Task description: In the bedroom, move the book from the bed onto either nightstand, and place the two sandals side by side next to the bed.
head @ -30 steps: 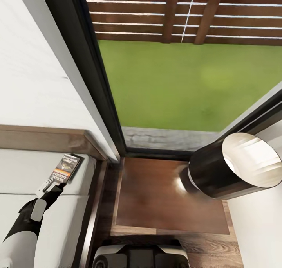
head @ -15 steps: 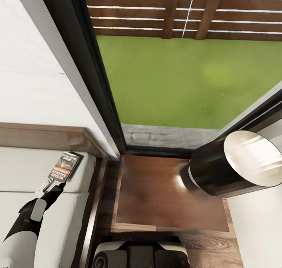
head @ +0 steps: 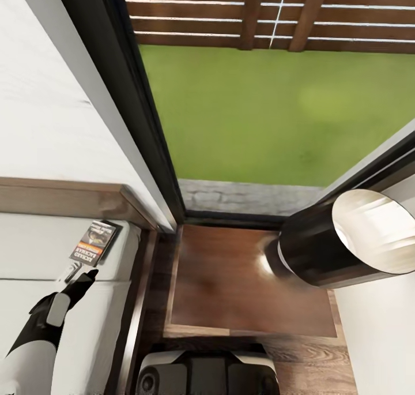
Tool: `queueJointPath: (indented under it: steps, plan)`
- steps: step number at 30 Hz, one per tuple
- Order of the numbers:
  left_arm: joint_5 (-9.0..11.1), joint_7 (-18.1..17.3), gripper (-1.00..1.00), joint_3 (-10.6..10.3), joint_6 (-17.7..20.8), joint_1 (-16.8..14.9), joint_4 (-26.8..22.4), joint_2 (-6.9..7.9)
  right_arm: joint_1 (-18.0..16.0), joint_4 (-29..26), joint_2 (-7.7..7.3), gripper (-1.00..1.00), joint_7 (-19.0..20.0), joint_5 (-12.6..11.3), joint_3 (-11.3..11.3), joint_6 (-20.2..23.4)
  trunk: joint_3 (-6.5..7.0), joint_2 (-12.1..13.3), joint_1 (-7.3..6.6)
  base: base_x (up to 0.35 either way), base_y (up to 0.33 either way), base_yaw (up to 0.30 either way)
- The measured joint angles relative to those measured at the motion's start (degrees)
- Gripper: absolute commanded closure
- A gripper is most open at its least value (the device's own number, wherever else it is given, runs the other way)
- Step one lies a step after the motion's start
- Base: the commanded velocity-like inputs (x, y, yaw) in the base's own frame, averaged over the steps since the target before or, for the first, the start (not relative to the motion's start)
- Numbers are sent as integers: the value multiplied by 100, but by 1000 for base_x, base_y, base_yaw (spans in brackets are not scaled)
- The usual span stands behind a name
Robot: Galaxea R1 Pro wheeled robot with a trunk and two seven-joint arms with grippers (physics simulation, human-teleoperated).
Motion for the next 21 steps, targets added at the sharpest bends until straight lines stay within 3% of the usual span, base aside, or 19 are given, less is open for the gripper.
queueJointPath:
  steps: [4,7,9,10,11,12,14,15,18,21]
  plan:
    - [1,-91,-100,-67,22,-3,-54,-61,1,-3,-5,-100,0,0,0,0,-36,0,0,0,0,0]
    - [2,-100,-100,-111,259,-94,-564,-32,0,-6,-6,-100,0,3,0,-5,-63,0,0,0,0,0]
    - [2,-77,-100,-119,655,-239,-967,17,-1,-5,-6,-100,0,1,0,-6,-81,0,0,0,0,0]
    - [9,-38,-100,-121,996,-357,-1178,86,-1,-7,-5,-100,0,2,-1,-7,-89,-1,0,0,0,0]
    - [15,54,-100,-122,1502,-573,-1394,260,-1,-7,-2,-100,0,4,-1,-7,-98,-1,0,0,0,0]
    - [25,114,-100,-122,1774,-762,-1502,419,-1,-9,0,-100,0,6,0,-8,-107,-1,0,0,0,0]
    - [32,157,-100,-122,1958,-979,-1543,580,-1,-11,0,-100,3,9,0,-19,-125,0,0,0,0,0]
    - [44,192,-100,-122,2072,-1216,-1545,716,-1,-11,-2,-100,4,9,-1,-40,-134,-1,0,0,0,0]
    - [33,363,-100,-120,2199,-1767,-1384,913,0,-14,2,-100,8,10,-1,-82,-161,0,0,0,0,0]
    - [18,621,-100,-118,2241,-2121,-1162,992,0,-16,3,-100,12,10,0,-97,-188,0,0,0,0,0]
